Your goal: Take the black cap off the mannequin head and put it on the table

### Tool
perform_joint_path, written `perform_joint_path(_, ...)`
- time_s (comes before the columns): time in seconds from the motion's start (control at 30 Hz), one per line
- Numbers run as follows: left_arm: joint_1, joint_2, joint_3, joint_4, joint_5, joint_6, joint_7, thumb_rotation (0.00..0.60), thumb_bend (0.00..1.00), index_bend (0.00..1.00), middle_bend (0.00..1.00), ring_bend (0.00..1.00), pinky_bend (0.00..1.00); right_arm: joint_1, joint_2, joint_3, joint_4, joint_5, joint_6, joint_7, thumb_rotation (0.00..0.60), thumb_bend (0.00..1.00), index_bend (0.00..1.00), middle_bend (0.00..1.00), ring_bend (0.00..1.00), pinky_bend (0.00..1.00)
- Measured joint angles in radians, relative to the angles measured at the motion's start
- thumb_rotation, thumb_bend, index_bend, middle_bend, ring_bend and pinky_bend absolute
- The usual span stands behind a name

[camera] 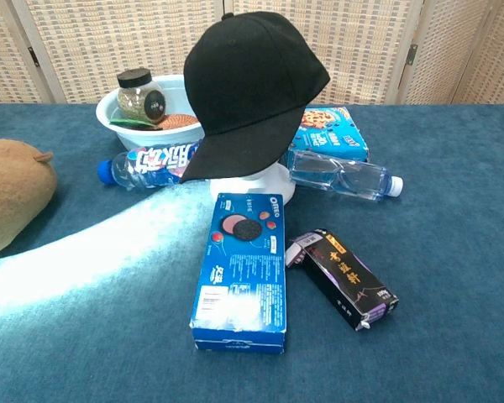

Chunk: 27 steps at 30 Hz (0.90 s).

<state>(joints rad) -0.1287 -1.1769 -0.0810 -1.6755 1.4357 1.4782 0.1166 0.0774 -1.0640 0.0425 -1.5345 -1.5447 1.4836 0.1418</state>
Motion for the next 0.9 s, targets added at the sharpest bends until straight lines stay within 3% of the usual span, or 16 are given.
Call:
perform_joint_path(0.3, -0.011, 0.0, -0.001, 0.008, 0.022, -0.008, -0.022, 0.6, 0.11, 0.25, 0.3, 0.32, 0.38, -0.003, 0.01, 0.008, -0.008, 0.006, 0.009, -0.001, 0.6, 0.31, 0.19, 0.27, 0.16, 0.16)
perform_joint_path(0.7, -0.079, 0.014, 0.002, 0.025, 0.147, -0.039, -0.142, 0.6, 0.11, 0.3, 0.33, 0.37, 0.38, -0.001, 0.038, 0.019, -0.047, 0.012, 0.015, -0.032, 0.6, 0.31, 0.19, 0.27, 0.16, 0.16)
perform_joint_path(0.9, -0.147, -0.006, 0.005, 0.028, 0.198, -0.101, -0.157, 0.6, 0.11, 0.31, 0.43, 0.49, 0.5, -0.01, 0.044, 0.017, -0.051, 0.015, 0.022, -0.031, 0.6, 0.31, 0.19, 0.27, 0.16, 0.16)
